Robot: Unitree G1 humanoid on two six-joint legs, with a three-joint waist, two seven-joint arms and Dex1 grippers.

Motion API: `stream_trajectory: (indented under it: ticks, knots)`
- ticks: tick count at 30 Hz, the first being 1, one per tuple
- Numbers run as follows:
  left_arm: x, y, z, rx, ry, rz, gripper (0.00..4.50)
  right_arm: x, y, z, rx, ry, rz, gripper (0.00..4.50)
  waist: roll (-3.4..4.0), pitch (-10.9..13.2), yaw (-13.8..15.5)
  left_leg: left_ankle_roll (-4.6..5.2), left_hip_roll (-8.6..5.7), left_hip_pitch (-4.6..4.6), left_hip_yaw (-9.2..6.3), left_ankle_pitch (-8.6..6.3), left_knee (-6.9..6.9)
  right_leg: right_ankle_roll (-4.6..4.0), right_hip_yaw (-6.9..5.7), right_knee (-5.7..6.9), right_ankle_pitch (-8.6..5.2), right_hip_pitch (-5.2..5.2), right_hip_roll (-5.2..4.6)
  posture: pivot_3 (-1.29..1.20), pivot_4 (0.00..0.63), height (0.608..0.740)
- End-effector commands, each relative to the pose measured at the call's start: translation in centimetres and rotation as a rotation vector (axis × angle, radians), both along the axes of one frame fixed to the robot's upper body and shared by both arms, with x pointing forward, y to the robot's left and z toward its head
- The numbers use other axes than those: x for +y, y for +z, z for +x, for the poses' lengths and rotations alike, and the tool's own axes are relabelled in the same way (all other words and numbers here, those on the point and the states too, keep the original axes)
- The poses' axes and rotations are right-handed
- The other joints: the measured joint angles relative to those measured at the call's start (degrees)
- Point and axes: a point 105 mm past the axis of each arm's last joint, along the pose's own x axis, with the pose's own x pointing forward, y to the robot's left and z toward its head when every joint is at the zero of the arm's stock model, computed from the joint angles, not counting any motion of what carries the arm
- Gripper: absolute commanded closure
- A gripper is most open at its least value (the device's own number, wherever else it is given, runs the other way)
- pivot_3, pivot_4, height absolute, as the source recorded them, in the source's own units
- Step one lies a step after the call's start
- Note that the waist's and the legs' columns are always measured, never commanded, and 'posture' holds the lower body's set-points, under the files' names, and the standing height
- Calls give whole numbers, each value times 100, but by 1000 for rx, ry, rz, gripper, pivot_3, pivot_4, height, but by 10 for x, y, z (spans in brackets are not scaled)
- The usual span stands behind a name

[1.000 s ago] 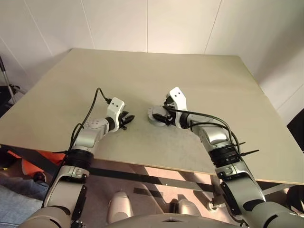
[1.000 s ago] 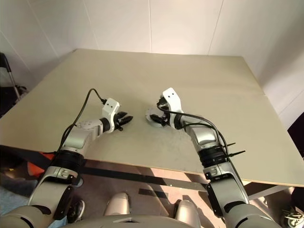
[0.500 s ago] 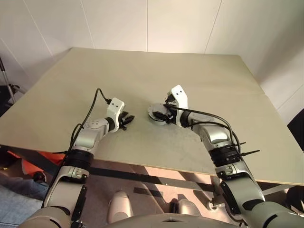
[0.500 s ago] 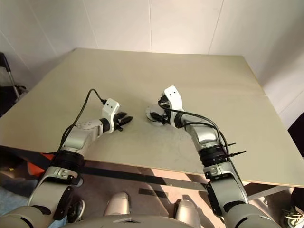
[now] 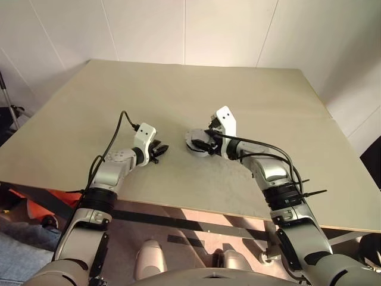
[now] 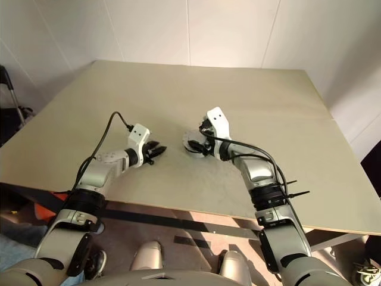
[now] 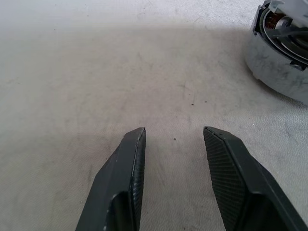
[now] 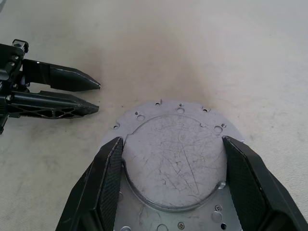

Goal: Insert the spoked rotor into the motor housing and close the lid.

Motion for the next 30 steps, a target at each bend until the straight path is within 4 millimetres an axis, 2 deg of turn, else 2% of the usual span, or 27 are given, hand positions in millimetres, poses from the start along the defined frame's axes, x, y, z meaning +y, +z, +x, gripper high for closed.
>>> stream_trajectory:
  ticks: [1, 30]
  knots:
    - [-3, 12, 0, -45, -15, -2, 2493, 5, 18, 1, -77, 24, 17, 1358, 0, 0, -1, 0, 0, 0, 0, 0, 0, 0, 0, -1, 0, 0, 0, 0, 0, 740]
    - [-4, 12, 0, -41, -23, 0, 2493, -6, -3, 9, -14, -62, -31, 1358, 0, 0, -4, 0, 0, 4, 0, 0, 1, 0, 1, 2, 0, 2, 0, 0, 0, 740]
